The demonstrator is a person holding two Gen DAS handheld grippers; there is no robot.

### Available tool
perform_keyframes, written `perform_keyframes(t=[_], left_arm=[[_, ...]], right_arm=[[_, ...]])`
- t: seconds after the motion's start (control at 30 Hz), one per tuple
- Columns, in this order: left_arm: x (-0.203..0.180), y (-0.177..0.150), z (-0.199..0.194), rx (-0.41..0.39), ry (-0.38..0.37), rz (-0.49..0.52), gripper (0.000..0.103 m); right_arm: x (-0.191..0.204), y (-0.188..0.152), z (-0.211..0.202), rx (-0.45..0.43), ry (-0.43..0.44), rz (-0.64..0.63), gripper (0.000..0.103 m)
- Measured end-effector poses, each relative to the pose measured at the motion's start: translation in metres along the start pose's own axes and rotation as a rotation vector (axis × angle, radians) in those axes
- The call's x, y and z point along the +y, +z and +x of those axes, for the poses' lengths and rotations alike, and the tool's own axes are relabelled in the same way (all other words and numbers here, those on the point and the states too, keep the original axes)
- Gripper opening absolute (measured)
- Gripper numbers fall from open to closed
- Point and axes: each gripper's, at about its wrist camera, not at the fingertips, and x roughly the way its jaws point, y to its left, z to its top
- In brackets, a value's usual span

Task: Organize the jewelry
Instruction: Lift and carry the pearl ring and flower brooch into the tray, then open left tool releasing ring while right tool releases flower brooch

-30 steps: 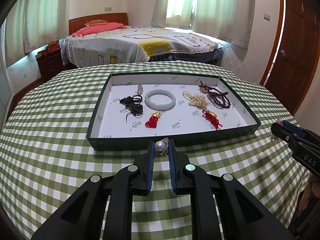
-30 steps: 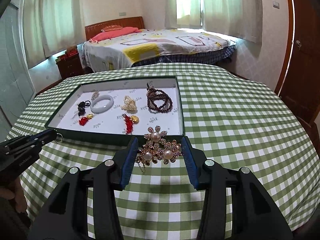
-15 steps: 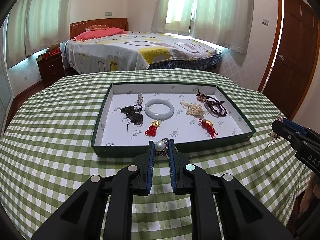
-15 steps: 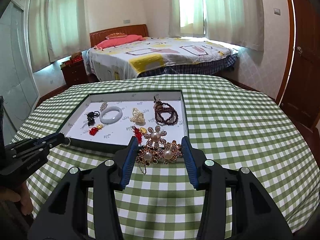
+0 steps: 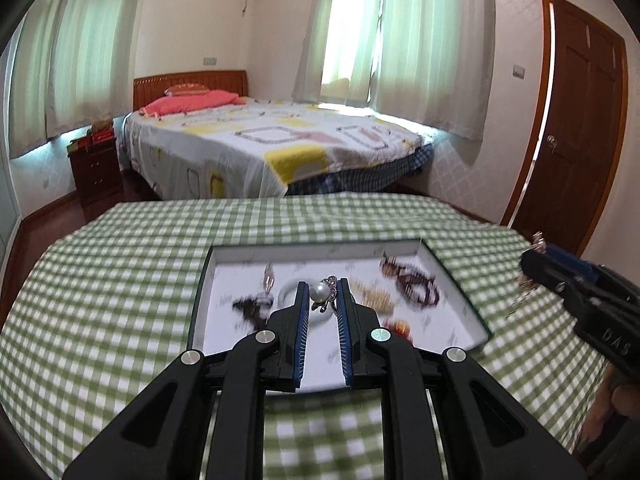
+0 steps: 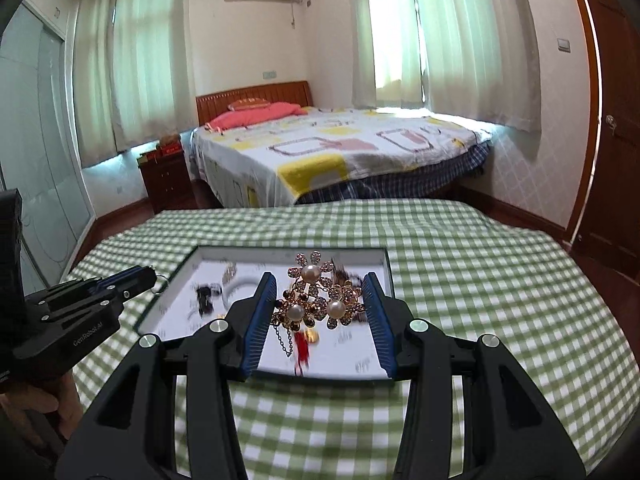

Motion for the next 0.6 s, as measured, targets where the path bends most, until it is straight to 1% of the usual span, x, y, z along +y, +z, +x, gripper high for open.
perform_keyframes(t=[0.1, 0.17, 0.23, 0.37, 0.43, 0.6], left_arm=[[-0.007, 0.009, 0.011, -0.012, -0.009, 0.018, 0.015], [-0.012, 0.01, 0.027, 0.006, -0.017, 0.026, 0.015], [-0.016, 0.004, 0.043, 0.031, -0.015, 0.039, 0.015], [-0.022, -0.017, 0.082, 0.118, -0.003, 0.061, 0.015], [-0.021, -0.026, 0.096, 0.154, 0.001, 0.062, 0.015], [-0.019, -0.044, 0.119, 0.224, 0.005, 0.067, 0.015]], right_arm=[[-0.002, 0.006, 0.017, 0.001, 0.012, 0.011, 0.044], [-0.003, 0.004, 0.03, 0.015, 0.012, 0.011, 0.044], [-0.005, -0.003, 0.046, 0.048, 0.016, 0.019, 0.044], [-0.013, -0.025, 0.078, 0.135, 0.012, 0.034, 0.044], [-0.018, -0.037, 0.093, 0.185, 0.007, 0.043, 0.044], [-0.022, -0.057, 0.114, 0.257, -0.006, 0.06, 0.044]])
